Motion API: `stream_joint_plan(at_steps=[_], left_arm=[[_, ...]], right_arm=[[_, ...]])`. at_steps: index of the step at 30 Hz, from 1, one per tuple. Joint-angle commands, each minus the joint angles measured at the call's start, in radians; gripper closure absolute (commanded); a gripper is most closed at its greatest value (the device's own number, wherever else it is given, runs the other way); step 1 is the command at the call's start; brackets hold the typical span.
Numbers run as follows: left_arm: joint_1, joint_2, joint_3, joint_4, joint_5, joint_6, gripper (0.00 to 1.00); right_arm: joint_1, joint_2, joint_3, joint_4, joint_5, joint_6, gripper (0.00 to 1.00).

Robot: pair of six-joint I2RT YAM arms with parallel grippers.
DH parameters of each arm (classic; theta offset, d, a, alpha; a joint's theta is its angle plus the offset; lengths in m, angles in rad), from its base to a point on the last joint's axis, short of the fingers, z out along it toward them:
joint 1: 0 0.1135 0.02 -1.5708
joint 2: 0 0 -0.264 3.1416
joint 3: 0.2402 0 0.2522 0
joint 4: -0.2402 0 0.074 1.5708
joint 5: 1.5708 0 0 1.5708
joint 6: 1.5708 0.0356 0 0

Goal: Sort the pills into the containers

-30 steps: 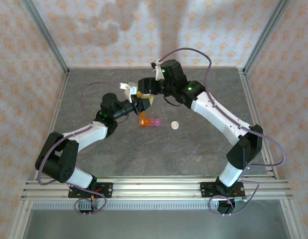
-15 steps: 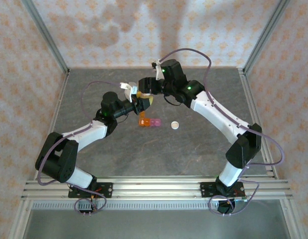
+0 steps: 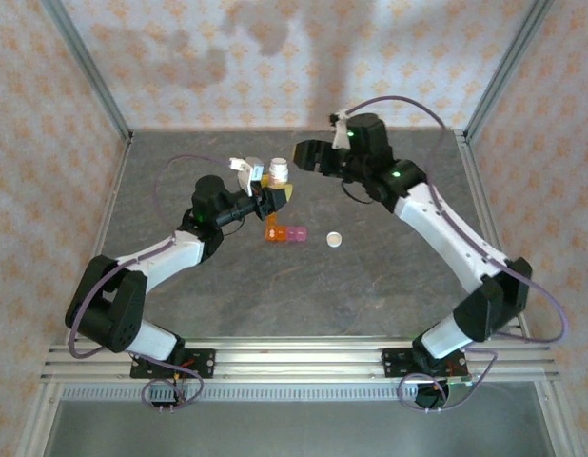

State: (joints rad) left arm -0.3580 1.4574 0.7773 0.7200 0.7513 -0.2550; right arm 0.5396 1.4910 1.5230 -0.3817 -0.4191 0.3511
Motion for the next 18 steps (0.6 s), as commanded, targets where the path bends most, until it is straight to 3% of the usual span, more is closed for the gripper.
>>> stream_joint_plan(at_steps=[1, 8, 18], left_arm=[[0.002, -0.051, 0.015, 0.009, -0.007, 0.038, 0.98], [0.004, -0.089, 0.012, -0.019, -0.01, 0.054, 0.97], [0.004, -0.125, -0.003, -0.039, -0.03, 0.067, 0.98]], right_arm=[[-0.052, -0.108, -0.088, 0.003, 0.039, 0.029, 0.28], [-0.082, -0.152, -0.247, -0.149, 0.075, -0.023, 0.31], [-0.044, 0.03, -0.375, -0.249, 0.136, -0.153, 0.52]])
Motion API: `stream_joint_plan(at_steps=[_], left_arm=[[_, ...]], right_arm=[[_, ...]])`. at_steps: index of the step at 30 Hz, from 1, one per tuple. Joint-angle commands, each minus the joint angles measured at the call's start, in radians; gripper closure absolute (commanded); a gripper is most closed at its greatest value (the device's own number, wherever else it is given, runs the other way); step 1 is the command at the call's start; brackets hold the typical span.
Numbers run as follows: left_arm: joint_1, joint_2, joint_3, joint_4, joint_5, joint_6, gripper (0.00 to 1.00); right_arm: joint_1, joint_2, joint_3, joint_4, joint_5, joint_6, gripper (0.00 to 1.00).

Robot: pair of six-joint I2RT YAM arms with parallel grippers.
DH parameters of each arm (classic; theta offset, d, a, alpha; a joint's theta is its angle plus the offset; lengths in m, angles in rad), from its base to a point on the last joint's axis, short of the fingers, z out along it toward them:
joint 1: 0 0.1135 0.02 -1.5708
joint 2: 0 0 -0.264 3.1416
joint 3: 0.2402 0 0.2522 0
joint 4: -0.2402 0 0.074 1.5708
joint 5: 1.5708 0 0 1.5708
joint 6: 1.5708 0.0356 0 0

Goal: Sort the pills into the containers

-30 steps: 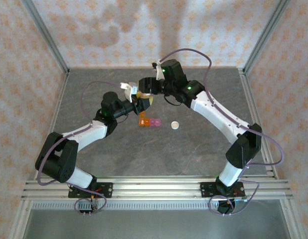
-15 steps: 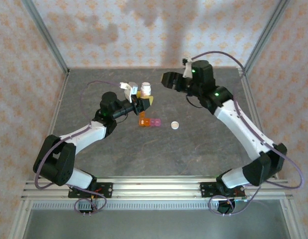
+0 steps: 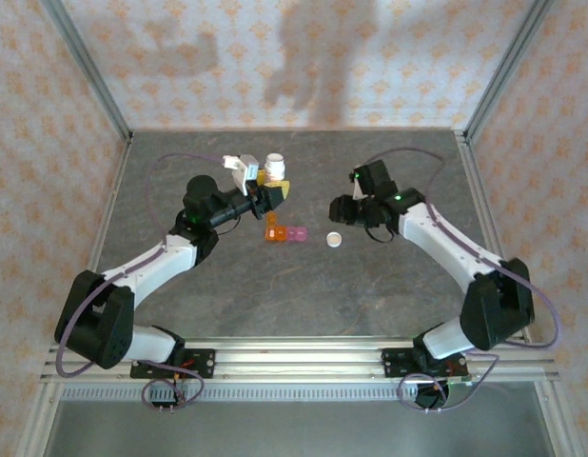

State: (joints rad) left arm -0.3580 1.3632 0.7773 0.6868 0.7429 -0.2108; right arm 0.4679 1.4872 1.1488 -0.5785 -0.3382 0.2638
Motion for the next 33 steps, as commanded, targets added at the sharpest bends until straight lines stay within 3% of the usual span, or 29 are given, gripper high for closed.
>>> stream_joint_plan(at_steps=[1, 11, 33], left_arm=[[0.004, -0.034, -0.003, -0.008, -0.024, 0.024, 0.98], [0.004, -0.05, -0.001, -0.016, -0.037, 0.025, 0.98], [0.004, -0.051, 0.002, -0.024, -0.042, 0.028, 0.98]], right_arm=[[0.041, 0.061, 0.007, -0.06, 0.071, -0.079, 0.53], [0.112, 0.277, 0.121, -0.114, 0.19, -0.157, 0.62], [0.121, 0.479, 0.231, -0.113, 0.193, -0.182, 0.69]])
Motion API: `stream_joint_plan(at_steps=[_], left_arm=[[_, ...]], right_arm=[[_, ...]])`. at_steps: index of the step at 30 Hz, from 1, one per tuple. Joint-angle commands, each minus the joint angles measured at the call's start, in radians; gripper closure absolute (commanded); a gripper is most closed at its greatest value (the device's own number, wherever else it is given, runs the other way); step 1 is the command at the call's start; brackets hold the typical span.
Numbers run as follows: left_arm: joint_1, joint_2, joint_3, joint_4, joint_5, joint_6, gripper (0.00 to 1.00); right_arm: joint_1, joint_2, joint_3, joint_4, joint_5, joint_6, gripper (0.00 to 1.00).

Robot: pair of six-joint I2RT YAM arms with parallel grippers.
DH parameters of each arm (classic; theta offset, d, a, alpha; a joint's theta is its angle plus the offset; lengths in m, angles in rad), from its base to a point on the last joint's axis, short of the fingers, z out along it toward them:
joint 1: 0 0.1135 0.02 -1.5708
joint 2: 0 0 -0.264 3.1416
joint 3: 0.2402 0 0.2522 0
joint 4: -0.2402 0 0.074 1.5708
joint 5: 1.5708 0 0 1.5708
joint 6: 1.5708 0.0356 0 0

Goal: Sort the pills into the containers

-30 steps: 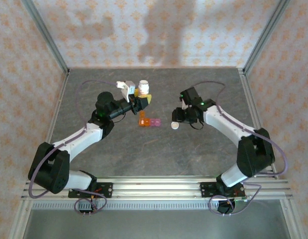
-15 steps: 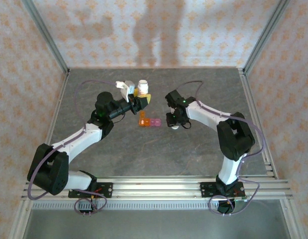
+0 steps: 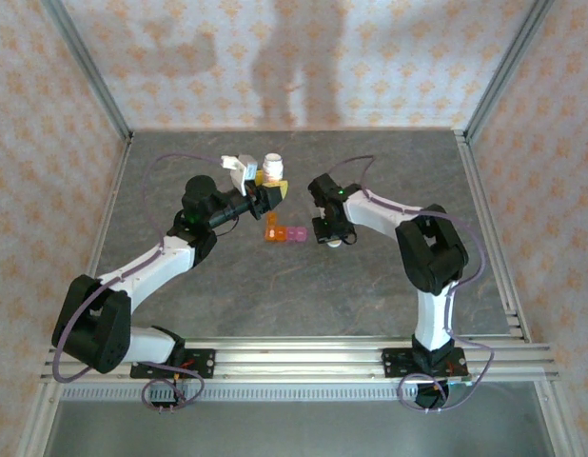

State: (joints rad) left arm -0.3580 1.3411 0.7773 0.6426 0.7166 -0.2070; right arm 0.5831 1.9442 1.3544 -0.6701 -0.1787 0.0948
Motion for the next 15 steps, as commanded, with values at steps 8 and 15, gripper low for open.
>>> stream_joint_plan(at_steps=[8, 15], left_arm=[[0.004, -0.029, 0.002, 0.026, -0.017, 0.021, 0.98], [0.004, -0.032, 0.007, 0.022, -0.016, 0.017, 0.98]], right_arm=[[0.006, 0.058, 0.031, -0.02, 0.038, -0.018, 0.85], [-0.027, -0.011, 0.031, 0.02, -0.046, 0.038, 1.0]])
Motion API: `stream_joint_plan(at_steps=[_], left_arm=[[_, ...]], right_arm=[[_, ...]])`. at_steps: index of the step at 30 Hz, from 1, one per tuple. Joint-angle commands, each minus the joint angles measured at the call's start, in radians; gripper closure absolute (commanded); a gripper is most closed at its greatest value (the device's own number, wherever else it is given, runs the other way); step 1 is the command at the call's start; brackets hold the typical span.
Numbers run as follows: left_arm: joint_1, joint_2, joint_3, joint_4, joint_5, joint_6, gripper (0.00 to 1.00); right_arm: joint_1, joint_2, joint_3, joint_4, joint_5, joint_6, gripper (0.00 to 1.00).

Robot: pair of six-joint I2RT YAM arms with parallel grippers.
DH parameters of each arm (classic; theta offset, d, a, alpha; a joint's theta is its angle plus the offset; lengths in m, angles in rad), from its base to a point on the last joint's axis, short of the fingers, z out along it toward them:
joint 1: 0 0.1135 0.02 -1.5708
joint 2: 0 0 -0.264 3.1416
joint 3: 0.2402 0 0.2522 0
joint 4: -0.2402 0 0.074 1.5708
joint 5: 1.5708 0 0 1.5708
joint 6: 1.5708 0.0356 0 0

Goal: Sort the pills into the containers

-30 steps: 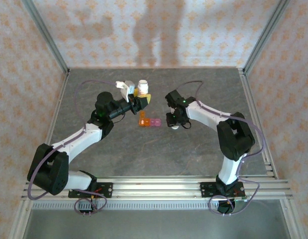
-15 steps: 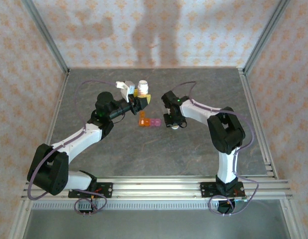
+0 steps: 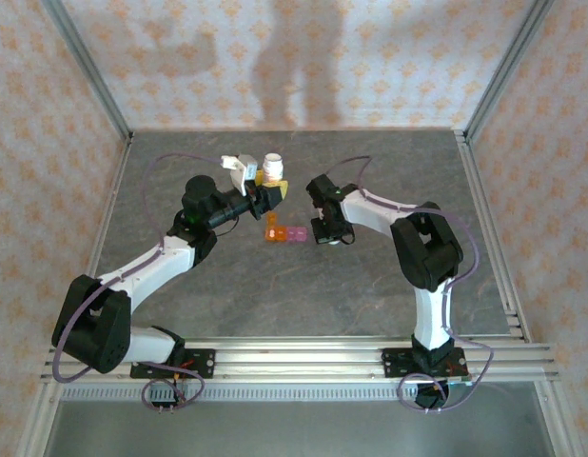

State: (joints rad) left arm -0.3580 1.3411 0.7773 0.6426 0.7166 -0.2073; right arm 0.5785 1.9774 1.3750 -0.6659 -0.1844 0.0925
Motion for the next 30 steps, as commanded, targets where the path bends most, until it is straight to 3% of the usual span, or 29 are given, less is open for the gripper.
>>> stream_joint_plan(at_steps=[1, 6, 12, 19, 30], left_arm=[[0.004, -0.033, 0.008, 0.015, -0.016, 0.022, 0.98], [0.004, -0.045, 0.011, -0.01, -0.019, 0.035, 0.98], [0.004, -0.05, 0.016, -0.021, -0.022, 0.037, 0.98], [0.004, -0.068, 0.019, -0.051, -0.023, 0.05, 0.98], [0.004, -0.072, 0.029, -0.064, -0.022, 0.052, 0.98]], right_arm=[[-0.038, -0.066, 0.007, 0.043, -0.085, 0.068, 1.0], [-0.118, -0.167, -0.039, 0.27, -0.319, 0.24, 1.0], [-0.171, -0.154, -0.113, 0.647, -0.5, 0.492, 1.0], [-0.212, -0.099, -0.262, 1.124, -0.552, 0.75, 1.0], [-0.248, 0.017, -0.448, 1.619, -0.483, 0.992, 1.0]])
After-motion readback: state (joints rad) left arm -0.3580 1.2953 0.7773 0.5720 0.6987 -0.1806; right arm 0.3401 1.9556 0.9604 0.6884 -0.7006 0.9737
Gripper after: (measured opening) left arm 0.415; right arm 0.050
